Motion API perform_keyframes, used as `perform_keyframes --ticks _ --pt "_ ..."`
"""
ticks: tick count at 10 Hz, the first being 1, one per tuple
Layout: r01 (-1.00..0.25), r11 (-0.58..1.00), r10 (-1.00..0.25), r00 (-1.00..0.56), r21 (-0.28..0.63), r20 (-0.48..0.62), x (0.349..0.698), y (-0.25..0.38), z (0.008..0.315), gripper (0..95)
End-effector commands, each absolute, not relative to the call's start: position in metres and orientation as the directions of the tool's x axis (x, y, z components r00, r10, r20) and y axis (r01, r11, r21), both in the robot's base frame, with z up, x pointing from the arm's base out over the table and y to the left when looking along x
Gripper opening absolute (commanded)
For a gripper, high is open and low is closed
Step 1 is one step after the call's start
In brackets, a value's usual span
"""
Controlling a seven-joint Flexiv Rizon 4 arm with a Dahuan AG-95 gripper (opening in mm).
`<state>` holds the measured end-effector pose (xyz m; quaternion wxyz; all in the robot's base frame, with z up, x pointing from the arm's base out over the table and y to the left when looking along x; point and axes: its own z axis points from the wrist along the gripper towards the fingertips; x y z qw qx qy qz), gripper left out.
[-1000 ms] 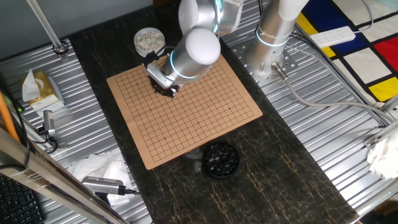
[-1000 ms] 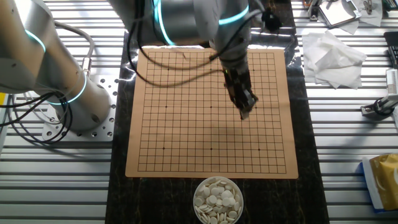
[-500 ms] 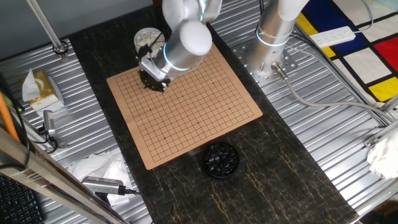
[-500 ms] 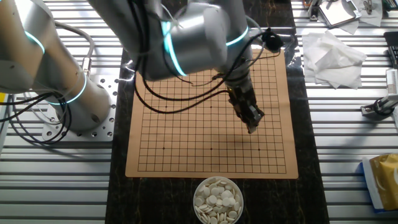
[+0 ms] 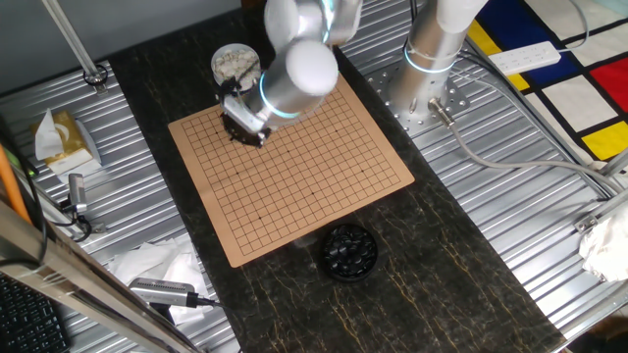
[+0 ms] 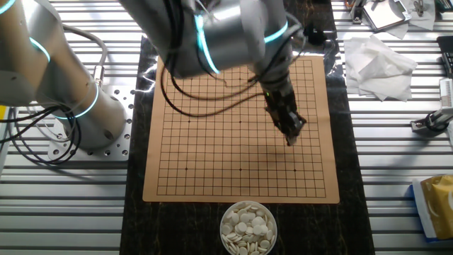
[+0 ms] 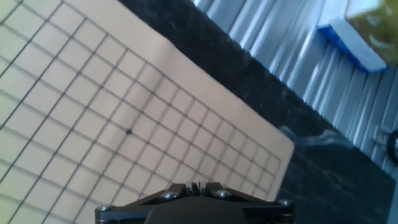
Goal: Play the first move as black on the 3-4 point in the upper right corner of the Go board
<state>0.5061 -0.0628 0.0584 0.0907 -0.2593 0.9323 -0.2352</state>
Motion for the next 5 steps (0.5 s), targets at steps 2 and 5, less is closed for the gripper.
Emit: perform_keyframes --ticks 2,5 --pt "-0.340 0.831 -0.430 -0.895 -0.441 -0.119 0.5128 -0.0630 0.0483 0.0" --pt "-0.373 0.812 -0.462 -0.881 -0.448 -0.104 0.5128 -0.0630 0.0483 0.0"
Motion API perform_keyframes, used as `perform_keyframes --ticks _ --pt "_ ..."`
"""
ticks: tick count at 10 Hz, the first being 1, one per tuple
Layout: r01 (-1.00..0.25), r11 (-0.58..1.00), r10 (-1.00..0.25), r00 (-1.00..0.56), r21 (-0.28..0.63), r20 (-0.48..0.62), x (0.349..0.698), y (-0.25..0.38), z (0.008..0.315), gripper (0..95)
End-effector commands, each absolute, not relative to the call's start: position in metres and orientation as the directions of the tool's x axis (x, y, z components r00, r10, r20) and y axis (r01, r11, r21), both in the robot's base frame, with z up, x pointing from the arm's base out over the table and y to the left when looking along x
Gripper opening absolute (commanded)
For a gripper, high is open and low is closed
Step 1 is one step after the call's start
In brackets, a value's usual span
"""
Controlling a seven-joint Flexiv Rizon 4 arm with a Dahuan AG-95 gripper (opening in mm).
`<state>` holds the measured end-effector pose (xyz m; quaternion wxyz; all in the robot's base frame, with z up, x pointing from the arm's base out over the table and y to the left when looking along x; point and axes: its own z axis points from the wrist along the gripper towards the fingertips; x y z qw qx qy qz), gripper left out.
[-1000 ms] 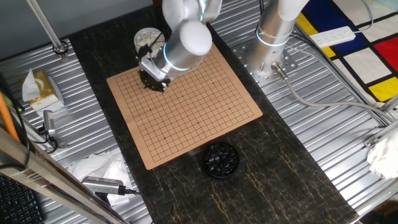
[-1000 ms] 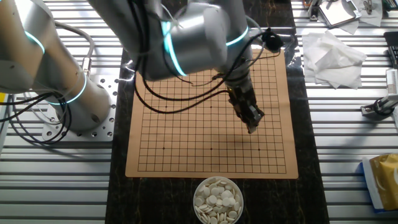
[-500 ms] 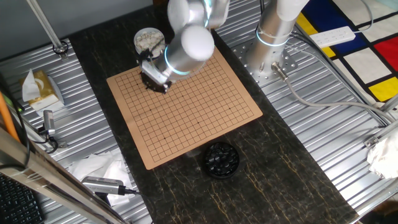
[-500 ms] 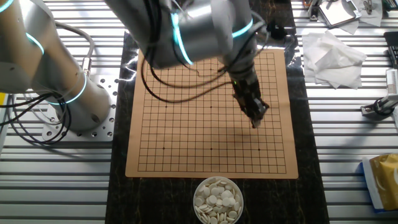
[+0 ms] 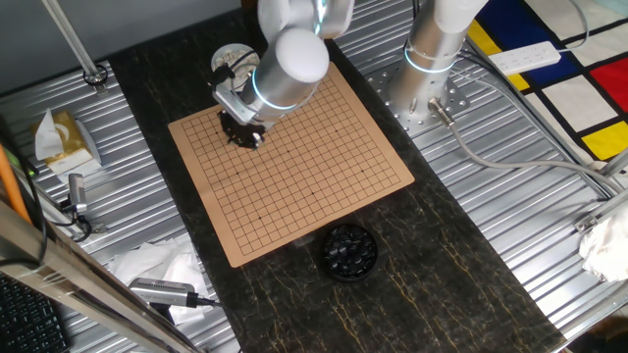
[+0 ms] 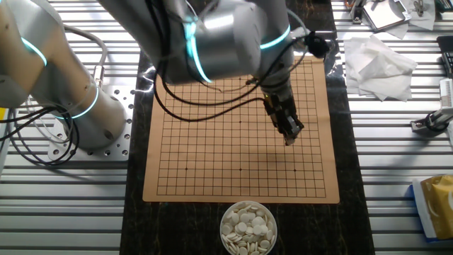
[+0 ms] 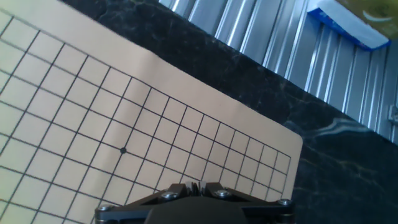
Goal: Play the first move as black on the 3-4 point in the upper right corner of the Go board
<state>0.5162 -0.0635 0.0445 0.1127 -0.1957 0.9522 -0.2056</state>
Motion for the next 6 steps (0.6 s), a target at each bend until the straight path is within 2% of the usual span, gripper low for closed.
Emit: perform_keyframes --ticks 1,6 --pt "-0.372 0.816 -0.461 -0.881 -0.443 -0.109 0.5128 -0.0630 0.0483 0.0" --pt "-0.369 0.800 -0.462 -0.882 -0.473 -0.092 0.5128 -0.0630 0.0483 0.0"
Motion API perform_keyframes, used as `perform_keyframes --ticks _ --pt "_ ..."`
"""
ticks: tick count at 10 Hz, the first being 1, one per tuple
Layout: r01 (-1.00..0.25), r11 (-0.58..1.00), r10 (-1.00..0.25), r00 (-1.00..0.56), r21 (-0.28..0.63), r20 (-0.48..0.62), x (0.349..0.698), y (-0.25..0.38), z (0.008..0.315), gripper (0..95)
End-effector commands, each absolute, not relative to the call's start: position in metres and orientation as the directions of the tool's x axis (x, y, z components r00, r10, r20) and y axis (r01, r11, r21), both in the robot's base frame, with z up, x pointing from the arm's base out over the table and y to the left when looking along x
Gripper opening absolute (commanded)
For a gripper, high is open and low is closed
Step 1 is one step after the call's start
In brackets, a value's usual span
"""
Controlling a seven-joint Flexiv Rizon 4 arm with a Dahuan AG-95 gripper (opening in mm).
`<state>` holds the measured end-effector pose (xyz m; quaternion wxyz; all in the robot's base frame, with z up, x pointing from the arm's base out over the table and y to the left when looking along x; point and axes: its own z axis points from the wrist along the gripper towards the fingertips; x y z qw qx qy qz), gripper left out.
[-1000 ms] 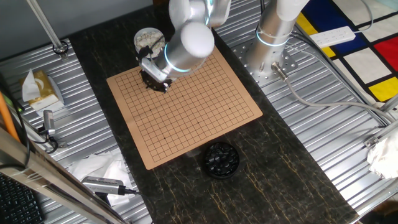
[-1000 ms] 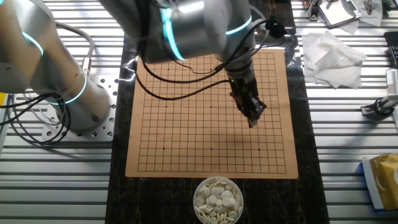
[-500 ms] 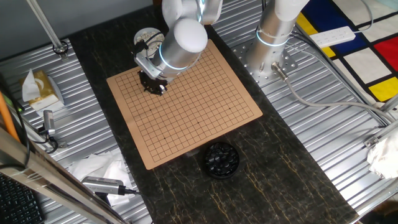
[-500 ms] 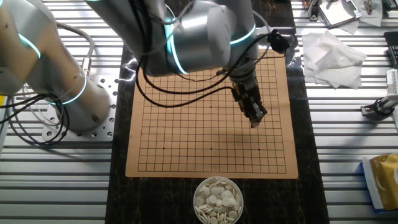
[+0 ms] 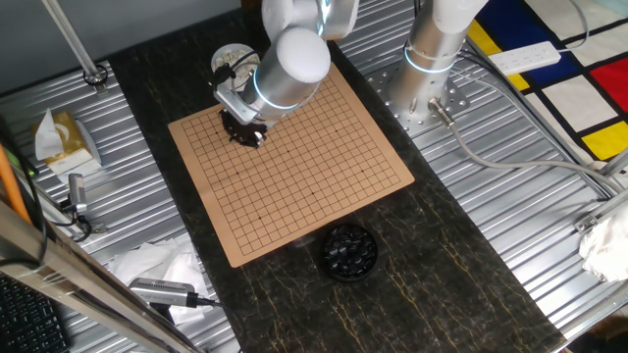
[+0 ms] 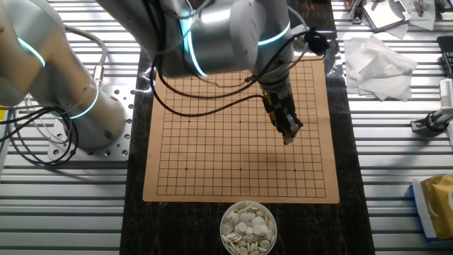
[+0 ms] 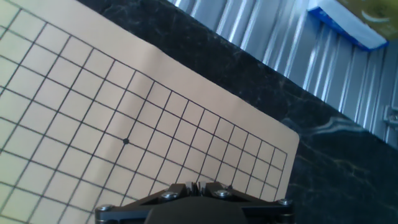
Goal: Play the first move as black on the 3-4 point in the upper right corner of the Go board
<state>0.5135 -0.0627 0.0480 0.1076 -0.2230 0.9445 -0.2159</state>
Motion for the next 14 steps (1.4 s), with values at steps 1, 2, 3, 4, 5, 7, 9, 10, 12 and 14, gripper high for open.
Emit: perform_keyframes --ticks 1,2,3,4,5,7,9,10,12,14 --pt "-0.370 0.797 -0.463 -0.882 -0.477 -0.090 0.513 -0.063 0.048 0.0" --pt "-0.371 0.792 -0.464 -0.882 -0.485 -0.084 0.513 -0.063 0.048 0.0" --pt "-0.373 0.789 -0.466 -0.881 -0.489 -0.081 0.513 -0.063 0.048 0.0" --pt "-0.375 0.786 -0.468 -0.881 -0.492 -0.076 0.512 -0.064 0.048 0.0" --pt "-0.375 0.785 -0.468 -0.880 -0.493 -0.075 0.512 -0.064 0.048 0.0" --pt "-0.374 0.782 -0.466 -0.882 -0.498 -0.068 0.512 -0.067 0.046 0.0" --pt "-0.374 0.781 -0.466 -0.882 -0.500 -0.068 0.510 -0.070 0.044 0.0" --pt "-0.376 0.780 -0.468 -0.881 -0.501 -0.067 0.509 -0.073 0.043 0.0" --pt "-0.375 0.778 -0.468 -0.881 -0.504 -0.065 0.509 -0.076 0.041 0.0" --pt "-0.375 0.776 -0.469 -0.881 -0.507 -0.066 0.514 -0.080 0.038 0.0"
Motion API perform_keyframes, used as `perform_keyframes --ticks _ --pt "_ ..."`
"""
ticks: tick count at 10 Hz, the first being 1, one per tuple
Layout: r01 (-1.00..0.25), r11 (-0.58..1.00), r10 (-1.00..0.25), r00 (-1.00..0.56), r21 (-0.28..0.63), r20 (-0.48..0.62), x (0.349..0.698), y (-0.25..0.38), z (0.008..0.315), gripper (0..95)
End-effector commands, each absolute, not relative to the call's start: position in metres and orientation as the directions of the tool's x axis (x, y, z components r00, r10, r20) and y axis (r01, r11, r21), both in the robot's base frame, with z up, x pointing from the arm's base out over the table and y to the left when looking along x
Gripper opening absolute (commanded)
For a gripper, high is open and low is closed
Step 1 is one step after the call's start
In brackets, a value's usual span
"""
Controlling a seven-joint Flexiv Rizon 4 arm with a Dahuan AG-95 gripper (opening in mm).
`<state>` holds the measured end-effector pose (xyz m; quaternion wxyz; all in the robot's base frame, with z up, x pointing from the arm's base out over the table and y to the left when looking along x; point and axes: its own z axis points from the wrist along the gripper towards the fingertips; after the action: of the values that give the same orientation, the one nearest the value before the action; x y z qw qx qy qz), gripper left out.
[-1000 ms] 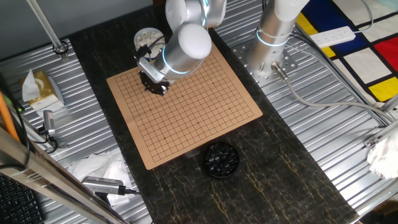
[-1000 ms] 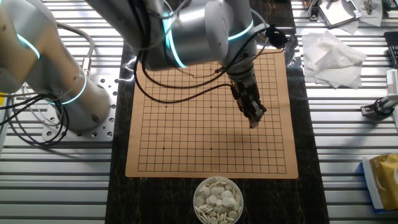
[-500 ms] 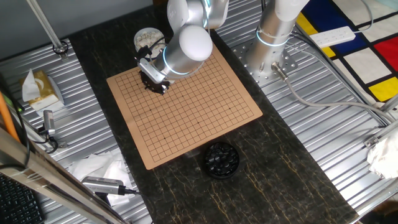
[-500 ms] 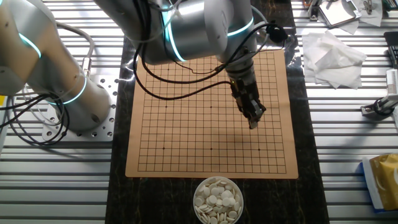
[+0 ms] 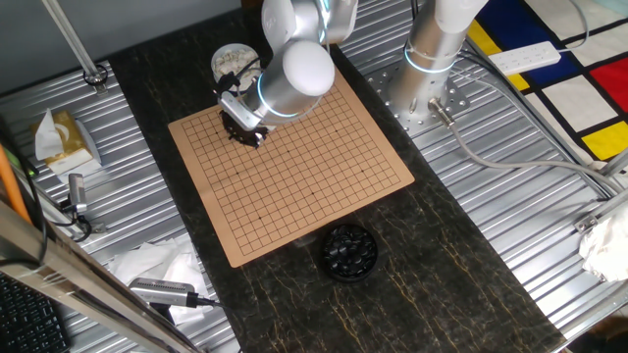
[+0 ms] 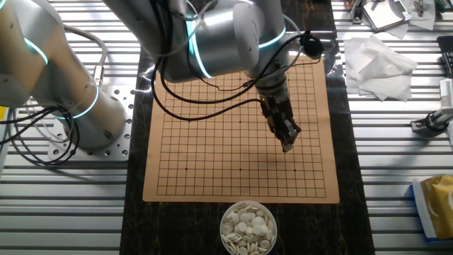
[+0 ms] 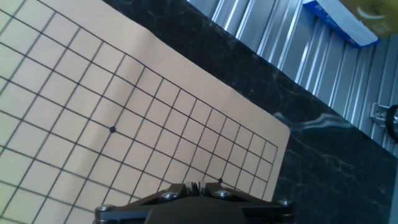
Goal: Play the first move as black on the 3-4 point in the upper right corner of the Go board
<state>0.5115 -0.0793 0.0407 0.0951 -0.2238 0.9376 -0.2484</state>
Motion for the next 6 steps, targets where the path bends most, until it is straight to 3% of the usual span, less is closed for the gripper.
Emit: perform_keyframes --ticks 1,6 --pt "-0.377 0.774 -0.471 -0.880 -0.508 -0.066 0.518 -0.083 0.036 0.0" --pt "-0.384 0.762 -0.488 -0.870 -0.521 -0.073 0.528 -0.098 0.033 0.0"
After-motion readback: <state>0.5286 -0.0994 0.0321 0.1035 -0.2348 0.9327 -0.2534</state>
